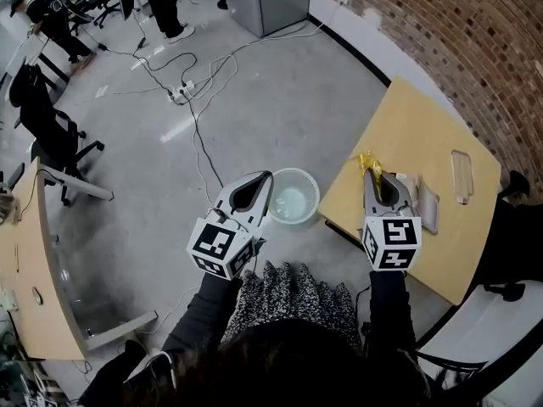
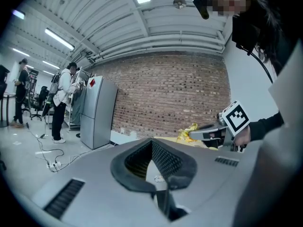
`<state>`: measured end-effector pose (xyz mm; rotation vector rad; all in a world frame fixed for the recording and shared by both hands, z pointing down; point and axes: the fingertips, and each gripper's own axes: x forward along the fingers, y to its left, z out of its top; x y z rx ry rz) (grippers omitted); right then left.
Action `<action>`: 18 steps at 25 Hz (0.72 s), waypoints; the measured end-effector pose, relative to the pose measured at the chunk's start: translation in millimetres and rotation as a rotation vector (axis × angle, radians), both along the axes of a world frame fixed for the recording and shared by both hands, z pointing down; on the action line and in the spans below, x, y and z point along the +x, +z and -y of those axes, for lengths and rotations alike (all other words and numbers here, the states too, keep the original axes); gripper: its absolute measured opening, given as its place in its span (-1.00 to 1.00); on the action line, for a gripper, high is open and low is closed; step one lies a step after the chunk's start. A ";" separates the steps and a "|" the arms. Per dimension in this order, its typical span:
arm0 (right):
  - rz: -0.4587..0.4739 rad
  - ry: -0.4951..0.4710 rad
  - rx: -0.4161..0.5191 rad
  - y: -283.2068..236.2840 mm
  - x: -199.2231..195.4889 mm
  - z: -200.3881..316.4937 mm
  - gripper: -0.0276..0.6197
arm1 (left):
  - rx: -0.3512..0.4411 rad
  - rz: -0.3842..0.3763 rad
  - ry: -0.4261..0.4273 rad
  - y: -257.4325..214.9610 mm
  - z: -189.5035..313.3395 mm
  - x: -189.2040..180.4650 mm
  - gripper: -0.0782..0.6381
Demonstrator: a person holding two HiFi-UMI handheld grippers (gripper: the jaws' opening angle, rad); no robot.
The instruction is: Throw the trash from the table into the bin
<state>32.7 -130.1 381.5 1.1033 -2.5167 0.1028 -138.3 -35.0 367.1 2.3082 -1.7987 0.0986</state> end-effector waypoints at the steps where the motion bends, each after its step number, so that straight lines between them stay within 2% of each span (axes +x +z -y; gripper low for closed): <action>1: 0.004 -0.001 -0.005 1.4 -5.7 -2.0 -0.86 | -0.005 -0.005 -0.001 1.8 -1.0 -2.3 -0.76; 6: -0.005 -0.017 -0.007 4.4 -21.8 -12.4 -0.86 | -0.021 -0.017 0.025 7.7 -8.6 3.6 -0.76; 11: 0.014 -0.012 -0.015 4.5 -13.5 -14.6 -0.86 | -0.023 -0.016 0.020 9.3 -10.9 14.3 -0.76; 18: 0.043 -0.041 -0.028 1.3 -3.6 -21.1 -0.86 | -0.045 -0.010 -0.030 15.0 -18.1 23.0 -0.76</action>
